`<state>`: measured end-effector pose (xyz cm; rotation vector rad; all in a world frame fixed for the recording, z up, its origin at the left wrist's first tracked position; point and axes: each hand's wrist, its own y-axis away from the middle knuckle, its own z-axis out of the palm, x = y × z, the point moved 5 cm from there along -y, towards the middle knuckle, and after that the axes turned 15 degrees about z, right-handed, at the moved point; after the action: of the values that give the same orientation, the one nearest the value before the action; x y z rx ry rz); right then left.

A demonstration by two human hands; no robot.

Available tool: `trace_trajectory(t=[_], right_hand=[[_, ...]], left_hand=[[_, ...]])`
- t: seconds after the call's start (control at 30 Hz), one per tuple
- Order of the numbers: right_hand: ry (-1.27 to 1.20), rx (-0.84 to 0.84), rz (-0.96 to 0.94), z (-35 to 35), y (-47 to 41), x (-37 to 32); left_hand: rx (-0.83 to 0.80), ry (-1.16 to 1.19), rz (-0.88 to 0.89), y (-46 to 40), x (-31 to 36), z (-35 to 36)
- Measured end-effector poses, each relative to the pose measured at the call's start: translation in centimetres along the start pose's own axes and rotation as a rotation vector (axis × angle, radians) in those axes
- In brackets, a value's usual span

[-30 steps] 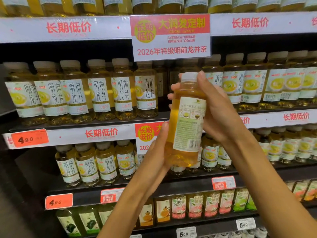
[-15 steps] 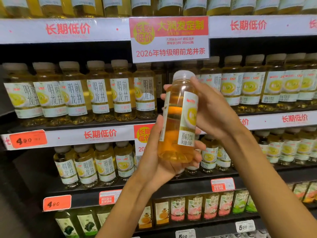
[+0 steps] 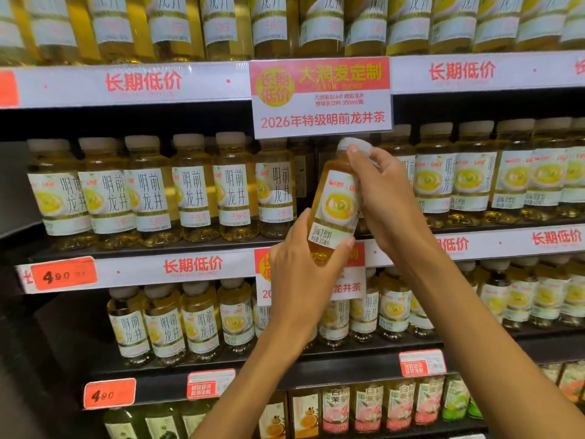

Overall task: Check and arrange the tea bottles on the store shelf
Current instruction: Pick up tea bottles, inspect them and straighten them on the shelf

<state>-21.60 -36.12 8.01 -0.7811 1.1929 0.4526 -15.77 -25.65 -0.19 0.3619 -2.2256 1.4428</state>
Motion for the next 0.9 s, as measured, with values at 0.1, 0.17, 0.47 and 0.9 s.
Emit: trace_trajectory(t=[0.1,0.17,0.47,0.9], right_hand=[[0.021,-0.007,-0.007,0.5,-0.6,-0.2],[0.028,-0.01,-0.014,0.8,-0.8,-0.4],[0.095,0.015,-0.115,1.2,-2.0,-0.5],[0.441,0.07,-0.391,0.2,-0.7,0.6]], left_hand=[[0.055,-0.212,0.046,-0.7,0.2,-0.6],[0.079,-0.244,0.065,-1.1,0.4,-0.9],[0.088,-0.132,0.083,-2.2,-0.1,-0.2],[0.292,-0.399,0.125,-1.9,-0.2,-0.3]])
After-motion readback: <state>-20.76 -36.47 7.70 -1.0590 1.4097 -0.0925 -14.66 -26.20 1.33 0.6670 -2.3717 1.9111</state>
